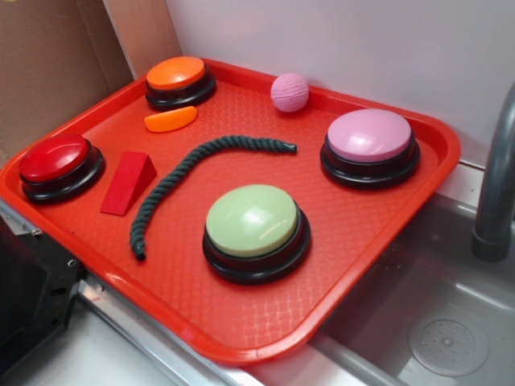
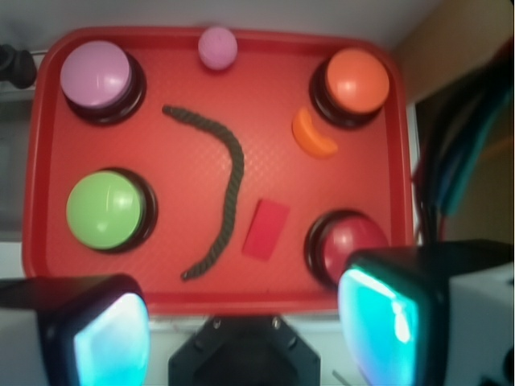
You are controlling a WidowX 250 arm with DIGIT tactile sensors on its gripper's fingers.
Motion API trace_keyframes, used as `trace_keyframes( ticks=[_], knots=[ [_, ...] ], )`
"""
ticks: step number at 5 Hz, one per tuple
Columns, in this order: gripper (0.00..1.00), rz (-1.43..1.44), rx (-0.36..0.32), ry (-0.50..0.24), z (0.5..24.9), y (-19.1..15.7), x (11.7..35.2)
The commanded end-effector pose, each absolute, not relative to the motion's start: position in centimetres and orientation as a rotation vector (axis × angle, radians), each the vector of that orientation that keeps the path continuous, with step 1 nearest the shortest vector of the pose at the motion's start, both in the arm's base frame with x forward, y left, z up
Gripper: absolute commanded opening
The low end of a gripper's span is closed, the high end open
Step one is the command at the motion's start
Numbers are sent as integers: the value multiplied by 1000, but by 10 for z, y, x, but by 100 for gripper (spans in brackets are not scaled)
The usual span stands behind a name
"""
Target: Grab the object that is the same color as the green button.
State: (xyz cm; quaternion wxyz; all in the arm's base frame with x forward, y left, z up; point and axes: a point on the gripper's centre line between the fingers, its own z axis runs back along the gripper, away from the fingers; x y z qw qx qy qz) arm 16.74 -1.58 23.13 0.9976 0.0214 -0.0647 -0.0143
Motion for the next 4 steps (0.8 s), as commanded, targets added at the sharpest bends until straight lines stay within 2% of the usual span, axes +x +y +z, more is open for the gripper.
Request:
trace_keyframes(
  ticks=[1,2,3,4],
  knots=[
    [100,-32,96,-123,202,-20,222],
    [100,-12,129,-53,181,-27,238],
    [100,20,161,9,159,-19,252],
    [100,46,260,46,131,-3,261]
  ],
)
